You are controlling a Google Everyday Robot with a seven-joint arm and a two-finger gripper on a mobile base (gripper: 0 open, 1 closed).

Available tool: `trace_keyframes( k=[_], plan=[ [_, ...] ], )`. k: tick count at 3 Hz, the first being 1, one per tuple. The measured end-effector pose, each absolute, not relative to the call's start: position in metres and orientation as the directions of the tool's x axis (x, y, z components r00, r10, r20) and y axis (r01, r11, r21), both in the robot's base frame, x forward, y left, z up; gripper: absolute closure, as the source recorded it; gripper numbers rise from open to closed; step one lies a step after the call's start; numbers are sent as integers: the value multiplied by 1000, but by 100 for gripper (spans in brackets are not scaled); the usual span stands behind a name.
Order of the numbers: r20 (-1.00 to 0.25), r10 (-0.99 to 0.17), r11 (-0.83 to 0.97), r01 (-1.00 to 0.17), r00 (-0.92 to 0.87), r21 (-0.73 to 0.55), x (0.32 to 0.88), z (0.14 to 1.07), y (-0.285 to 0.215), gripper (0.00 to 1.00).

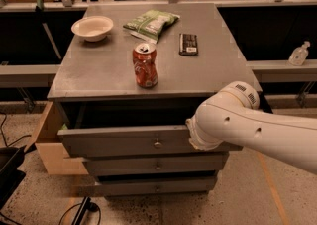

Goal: Open top drawer

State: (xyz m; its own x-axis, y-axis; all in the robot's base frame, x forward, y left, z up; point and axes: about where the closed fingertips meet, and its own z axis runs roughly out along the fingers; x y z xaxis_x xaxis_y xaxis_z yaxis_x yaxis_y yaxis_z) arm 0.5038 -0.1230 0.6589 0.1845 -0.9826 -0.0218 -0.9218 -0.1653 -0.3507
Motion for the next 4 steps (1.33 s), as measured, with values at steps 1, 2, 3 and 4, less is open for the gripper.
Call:
trace_keyframes(
  k=[1, 2, 3, 4],
  plan=[
    [-22, -983, -165, -922, 185, -351, 504, 665, -123, 100],
    [-22, -983, -166, -922, 185, -350, 504, 668, -123, 75],
    [-22, -983, -166, -922, 185, -350, 504, 670, -123, 52],
    [-22, -983, -166, -922, 185, -351, 504, 670, -123, 29]
  ],
)
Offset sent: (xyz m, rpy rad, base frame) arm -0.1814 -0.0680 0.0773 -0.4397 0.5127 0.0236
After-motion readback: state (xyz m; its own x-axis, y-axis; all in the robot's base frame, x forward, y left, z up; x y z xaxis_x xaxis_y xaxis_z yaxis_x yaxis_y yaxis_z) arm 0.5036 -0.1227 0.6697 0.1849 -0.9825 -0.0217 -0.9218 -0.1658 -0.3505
